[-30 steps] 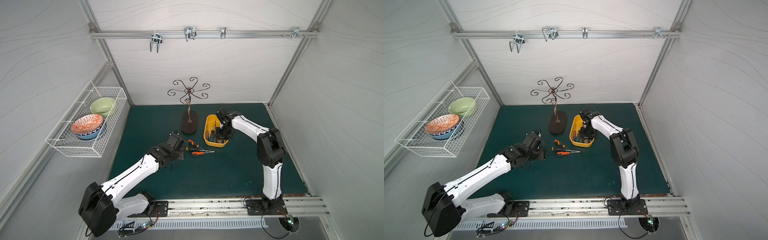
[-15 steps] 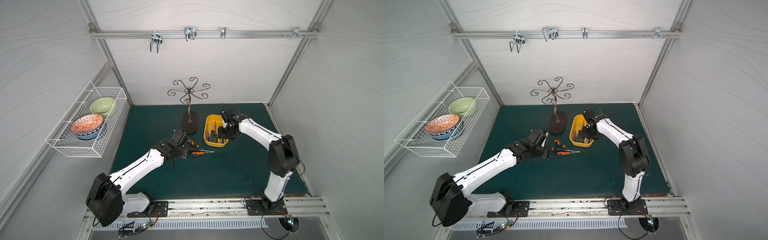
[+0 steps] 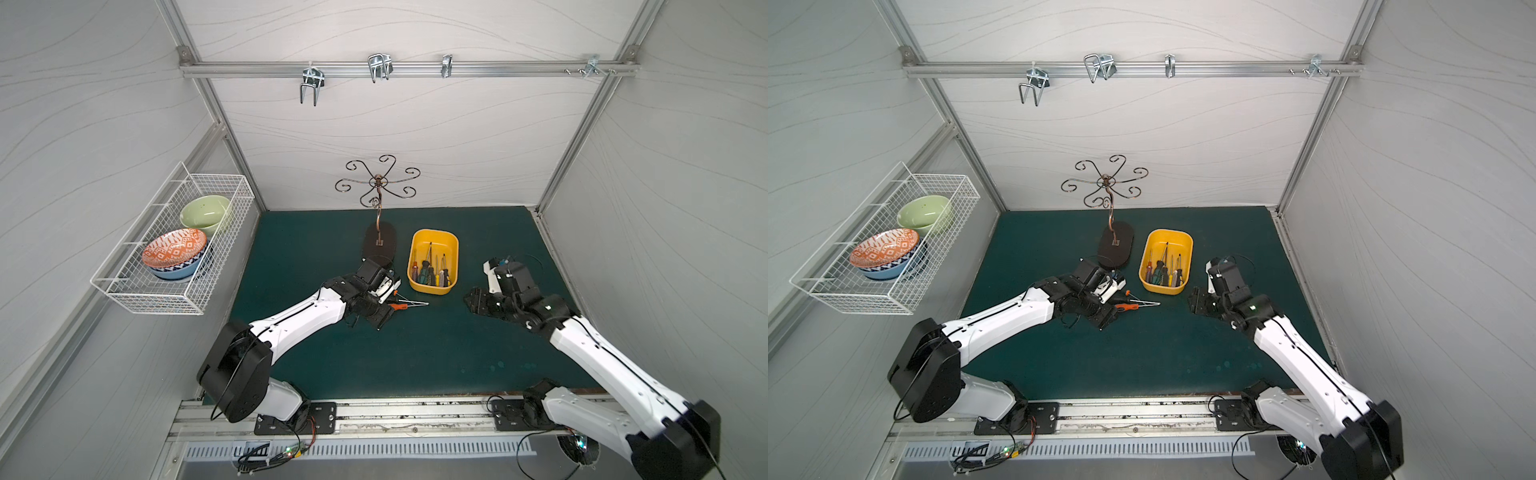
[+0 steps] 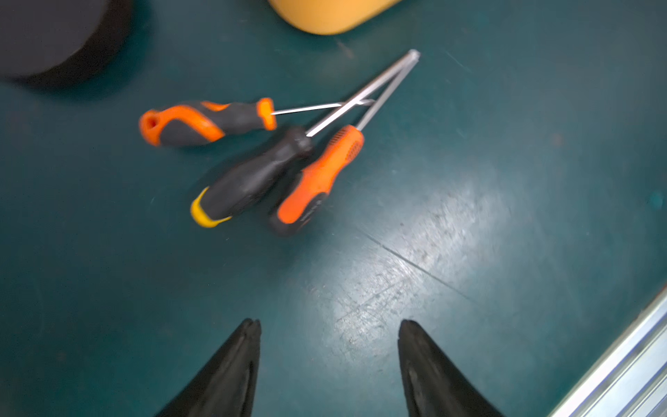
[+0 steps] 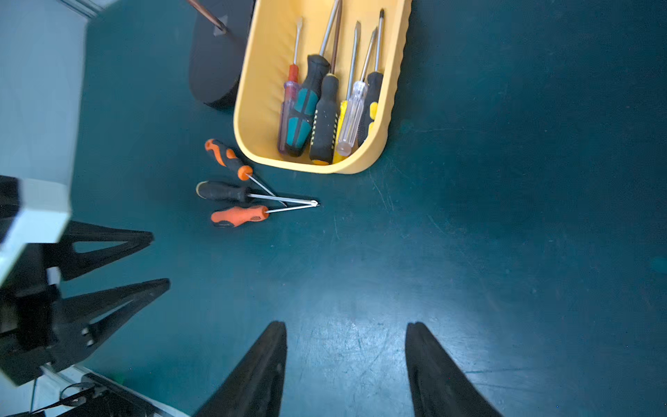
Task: Put the screwdriver on the desktop into the storage box
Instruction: Pick up the screwdriver from the center of the board.
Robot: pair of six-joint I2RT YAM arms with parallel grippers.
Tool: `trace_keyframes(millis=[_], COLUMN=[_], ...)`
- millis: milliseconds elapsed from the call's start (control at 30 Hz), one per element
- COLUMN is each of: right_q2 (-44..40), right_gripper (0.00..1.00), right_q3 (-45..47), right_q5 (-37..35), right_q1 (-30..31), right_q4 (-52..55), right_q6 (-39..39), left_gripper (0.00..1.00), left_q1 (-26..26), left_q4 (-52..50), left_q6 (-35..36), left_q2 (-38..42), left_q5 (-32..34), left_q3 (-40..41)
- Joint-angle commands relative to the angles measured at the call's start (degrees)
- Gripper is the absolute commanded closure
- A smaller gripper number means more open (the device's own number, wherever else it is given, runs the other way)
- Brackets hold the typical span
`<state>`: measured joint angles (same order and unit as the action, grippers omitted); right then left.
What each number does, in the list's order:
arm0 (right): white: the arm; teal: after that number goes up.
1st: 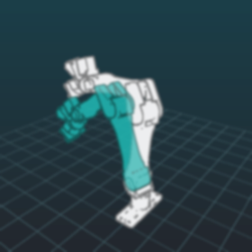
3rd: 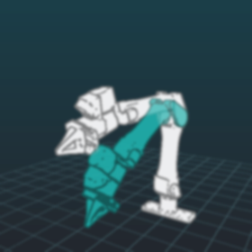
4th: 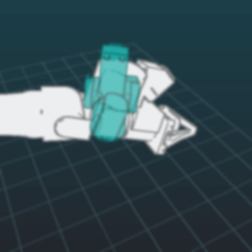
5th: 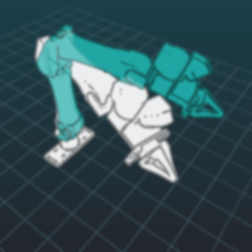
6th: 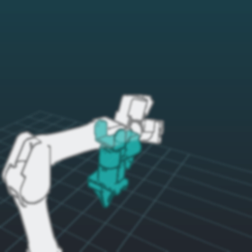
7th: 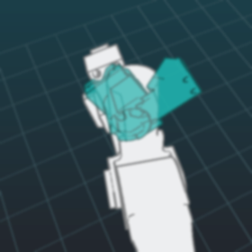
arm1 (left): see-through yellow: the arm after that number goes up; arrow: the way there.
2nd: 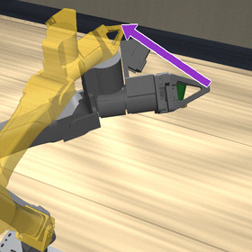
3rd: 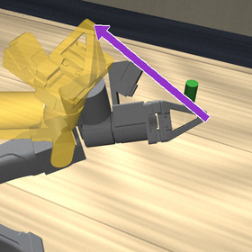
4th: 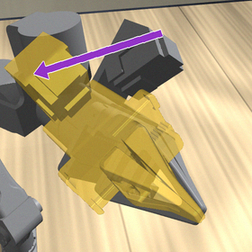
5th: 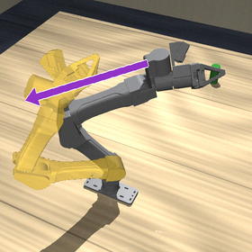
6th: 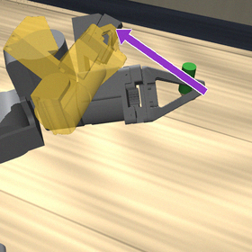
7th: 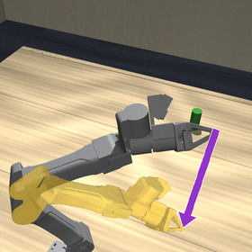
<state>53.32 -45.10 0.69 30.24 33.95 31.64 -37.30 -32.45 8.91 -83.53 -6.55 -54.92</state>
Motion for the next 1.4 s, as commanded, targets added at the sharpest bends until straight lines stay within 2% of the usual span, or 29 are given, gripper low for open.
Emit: trace_keyframes(millis=[0,367,567,900,1367], right_q2=[-4.8,-8.1,-8.3,-8.6,-8.1], right_gripper=[0.45,0.46,0.46,0.46,0.46], right_q3=[1.4,3.2,3.7,4.2,4.1], right_q5=[-0.1,0.2,-0.2,-0.7,-0.9], right_q1=[0.1,0.1,0.1,0.1,0.0], right_q4=[-0.1,0.0,0.8,0.9,1.0], right_q6=[1.7,3.3,3.4,3.7,3.7], left_gripper=[0.36,0.41,0.46,0.48,0.52], left_q1=[-0.5,-0.7,-0.7,-0.9,-2.1], left_q4=[0.3,-4.1,-7.5,-10.1,-13.4], left_q6=[9.7,15.5,14.8,14.3,14.4], left_q2=[-3.6,-15.9,-21.2,-25.9,-28.3], left_q5=[-1.6,1.8,3.6,4.5,-0.3], left_q3=[-3.3,-14.6,-18.9,-22.1,-23.7])
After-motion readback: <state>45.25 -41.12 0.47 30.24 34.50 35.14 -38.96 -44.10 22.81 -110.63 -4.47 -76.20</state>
